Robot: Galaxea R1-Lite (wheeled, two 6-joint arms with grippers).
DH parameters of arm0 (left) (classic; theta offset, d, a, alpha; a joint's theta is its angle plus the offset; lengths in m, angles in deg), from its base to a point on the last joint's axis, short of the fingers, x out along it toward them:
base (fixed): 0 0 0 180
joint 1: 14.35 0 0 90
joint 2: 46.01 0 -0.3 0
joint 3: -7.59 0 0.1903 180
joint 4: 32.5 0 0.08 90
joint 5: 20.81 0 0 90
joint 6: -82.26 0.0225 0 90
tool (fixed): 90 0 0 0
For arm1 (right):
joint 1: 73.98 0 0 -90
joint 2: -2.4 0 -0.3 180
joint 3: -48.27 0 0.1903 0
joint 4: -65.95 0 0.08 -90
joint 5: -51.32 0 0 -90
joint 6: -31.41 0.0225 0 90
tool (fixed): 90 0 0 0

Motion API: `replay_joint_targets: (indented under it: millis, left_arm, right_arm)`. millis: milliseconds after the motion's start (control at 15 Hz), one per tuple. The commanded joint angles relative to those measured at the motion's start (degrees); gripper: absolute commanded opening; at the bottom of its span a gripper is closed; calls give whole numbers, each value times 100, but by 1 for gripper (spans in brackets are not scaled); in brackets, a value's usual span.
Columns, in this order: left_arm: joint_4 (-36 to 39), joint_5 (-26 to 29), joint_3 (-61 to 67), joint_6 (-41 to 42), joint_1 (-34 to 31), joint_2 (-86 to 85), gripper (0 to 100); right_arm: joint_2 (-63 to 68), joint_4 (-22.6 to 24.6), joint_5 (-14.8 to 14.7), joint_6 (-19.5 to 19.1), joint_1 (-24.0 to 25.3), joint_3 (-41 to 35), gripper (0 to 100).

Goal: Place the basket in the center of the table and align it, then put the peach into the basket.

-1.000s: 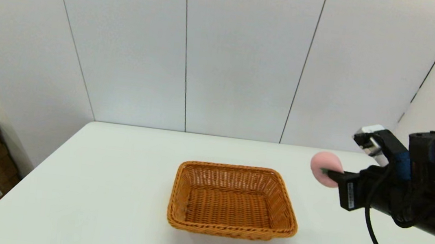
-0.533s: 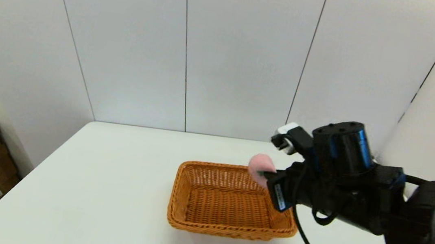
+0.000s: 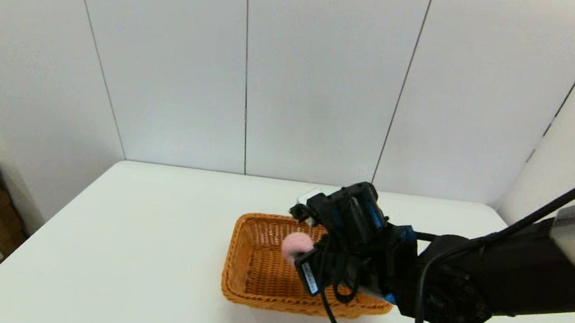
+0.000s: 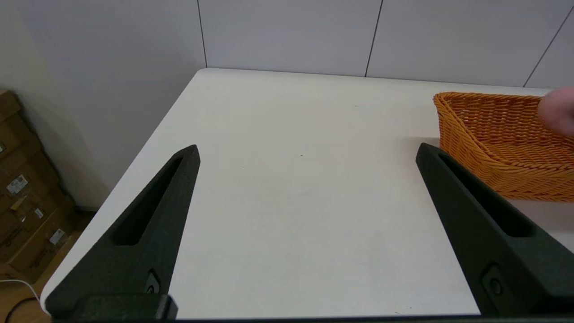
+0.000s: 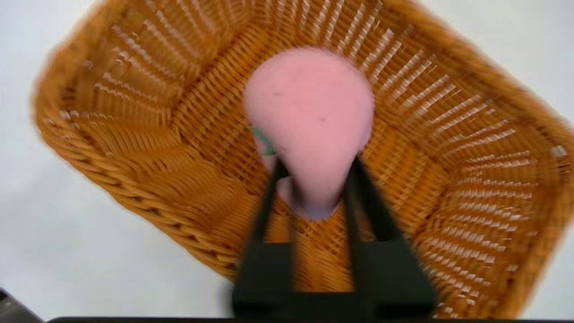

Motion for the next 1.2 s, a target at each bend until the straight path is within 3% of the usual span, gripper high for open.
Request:
replay_joint_targets:
  millis: [67, 333, 467, 667, 800, 1067, 1200]
  left_arm:
    - [0, -2, 0, 3, 4, -1, 100]
    - [0, -2, 0, 3, 4, -1, 100]
    - [0, -2, 0, 3, 4, -1, 100]
    - [0, -2, 0, 3, 4, -1, 100]
    - [0, -2, 0, 3, -5, -1, 100]
    - [0, -2, 0, -6, 4, -1, 100]
    - [0, -2, 0, -32, 4, -1, 100]
  right_arm:
    - [-13, -13, -29, 359, -6, 96, 100]
    - [-1032, -118, -47, 376, -455, -45, 100]
    - [-1999, -110, -117, 376, -1123, -185, 100]
    - [-3221, -118, -882, 271, -1720, -352, 100]
    - [-4355, -382, -1040, -248, -1799, -985, 100]
    - [-6033, -461, -592, -494, -1835, -2251, 100]
    - [-6877, -461, -574, -661, -2362, -2971, 100]
